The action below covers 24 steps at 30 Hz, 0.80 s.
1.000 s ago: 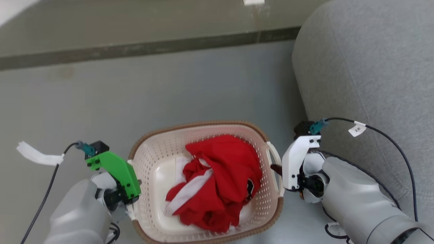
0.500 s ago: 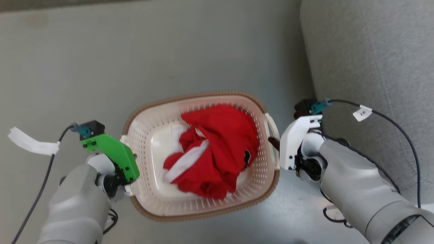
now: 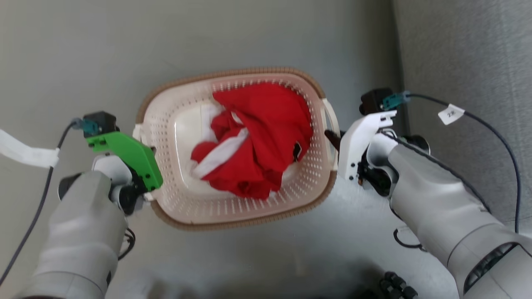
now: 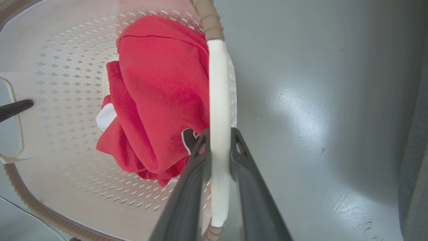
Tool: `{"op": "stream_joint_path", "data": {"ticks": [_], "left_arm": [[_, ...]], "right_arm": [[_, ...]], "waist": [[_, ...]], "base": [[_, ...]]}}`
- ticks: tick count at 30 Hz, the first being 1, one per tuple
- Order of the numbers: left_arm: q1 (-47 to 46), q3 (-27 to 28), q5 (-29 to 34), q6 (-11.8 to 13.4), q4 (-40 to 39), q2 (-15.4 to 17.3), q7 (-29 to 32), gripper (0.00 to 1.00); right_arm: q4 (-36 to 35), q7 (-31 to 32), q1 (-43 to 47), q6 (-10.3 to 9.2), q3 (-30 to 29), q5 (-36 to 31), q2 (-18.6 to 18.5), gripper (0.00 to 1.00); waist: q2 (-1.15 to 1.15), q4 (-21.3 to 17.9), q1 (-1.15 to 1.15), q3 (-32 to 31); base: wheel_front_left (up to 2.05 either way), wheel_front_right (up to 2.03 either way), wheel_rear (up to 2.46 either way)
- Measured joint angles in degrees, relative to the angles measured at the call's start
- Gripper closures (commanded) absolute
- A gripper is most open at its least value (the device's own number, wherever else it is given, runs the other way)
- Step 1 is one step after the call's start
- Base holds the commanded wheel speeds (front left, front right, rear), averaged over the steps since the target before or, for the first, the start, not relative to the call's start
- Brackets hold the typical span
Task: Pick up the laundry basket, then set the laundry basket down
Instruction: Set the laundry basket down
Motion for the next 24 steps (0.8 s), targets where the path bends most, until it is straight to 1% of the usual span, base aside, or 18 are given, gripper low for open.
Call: {"op": "stream_joint_path", "data": {"ticks": [9,14,24], "left_arm": [[-4.3,0.5,0.4,-0.1,-0.6,1.4,-3.9,1.0],[-4.9,0.5,0.6,-0.1,-0.1,1.4,-5.6,1.0],[-5.1,-0.3,0.9,-0.3,0.9,1.2,-6.9,1.0]], "right_arm": [[-0.3,-3.2,-5.0,-0.02,0.7,-1.7,0.2,1.0],[0.5,-4.1,-5.5,-0.04,0.8,-1.8,0.2,1.0],[1.9,-4.6,-5.6,0.02,0.8,-1.4,0.7,1.0]], "waist": [[0.0,0.2,0.0,7.3],[0.0,0.3,0.01,10.5],[0.0,0.8,0.0,12.4]], "base": [[0.0,0.0,0.0],[0.0,0.0,0.0],[0.0,0.0,0.0]]}}
